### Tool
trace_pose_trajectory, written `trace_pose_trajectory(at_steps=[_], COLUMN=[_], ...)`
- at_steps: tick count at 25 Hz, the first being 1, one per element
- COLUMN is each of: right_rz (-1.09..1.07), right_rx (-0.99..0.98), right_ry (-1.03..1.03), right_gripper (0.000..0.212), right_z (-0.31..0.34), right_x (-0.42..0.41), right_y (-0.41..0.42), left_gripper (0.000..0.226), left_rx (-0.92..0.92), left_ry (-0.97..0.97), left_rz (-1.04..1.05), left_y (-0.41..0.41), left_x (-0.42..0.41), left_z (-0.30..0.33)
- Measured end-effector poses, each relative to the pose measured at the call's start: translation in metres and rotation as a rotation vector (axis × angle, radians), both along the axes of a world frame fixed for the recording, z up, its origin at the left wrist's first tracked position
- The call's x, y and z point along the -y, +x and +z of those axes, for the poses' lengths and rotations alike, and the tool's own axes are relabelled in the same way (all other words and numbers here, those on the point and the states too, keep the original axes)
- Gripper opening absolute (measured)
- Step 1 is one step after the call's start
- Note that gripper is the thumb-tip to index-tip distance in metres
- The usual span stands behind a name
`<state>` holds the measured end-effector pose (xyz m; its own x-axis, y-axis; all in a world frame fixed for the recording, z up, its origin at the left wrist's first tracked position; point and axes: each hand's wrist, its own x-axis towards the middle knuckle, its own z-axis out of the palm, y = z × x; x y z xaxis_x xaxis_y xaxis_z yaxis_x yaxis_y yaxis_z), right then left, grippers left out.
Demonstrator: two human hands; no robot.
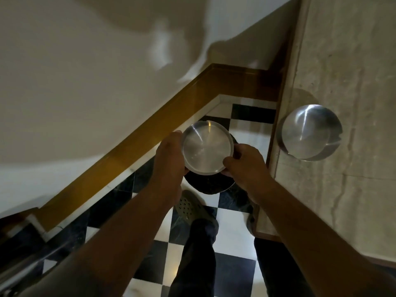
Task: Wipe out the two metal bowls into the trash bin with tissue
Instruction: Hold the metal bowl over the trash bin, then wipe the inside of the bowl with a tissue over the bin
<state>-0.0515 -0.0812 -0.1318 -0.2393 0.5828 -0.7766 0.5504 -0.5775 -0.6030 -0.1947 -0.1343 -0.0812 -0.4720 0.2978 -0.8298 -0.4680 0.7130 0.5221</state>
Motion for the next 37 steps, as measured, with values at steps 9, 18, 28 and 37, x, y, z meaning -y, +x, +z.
trace_pose_trajectory(at_steps=[9, 18, 28, 37], right_rz=[0.336, 0.906, 1.163, 0.712], right_rx=[0.081, -0.067, -0.056, -0.059], right_ry=[0.252, 0.842, 0.932, 1.352], right_gripper=[0.021, 0.048, 0.044, 0.105], right_z=[-0.038, -0.050, -0.056, -0.009], right_x=[0.011, -0.011, -0.008, -0.025], right_y=[-0.003, 0.024, 0.032, 0.033], left_gripper=[0.065, 0.097, 0.108, 0.140], left_rx=[0.284, 0.365, -0.171, -0.795], left_ry=[-0.128, -0.071, -0.081, 0.220], left_rz=[-0.064, -0.991, -1.625, -1.638], left_y=[-0.028, -0.056, -0.034, -0.042], left_x=[0.019, -0.021, -0.033, -0.019], left_z=[-0.084, -0.091, -0.113, -0.124])
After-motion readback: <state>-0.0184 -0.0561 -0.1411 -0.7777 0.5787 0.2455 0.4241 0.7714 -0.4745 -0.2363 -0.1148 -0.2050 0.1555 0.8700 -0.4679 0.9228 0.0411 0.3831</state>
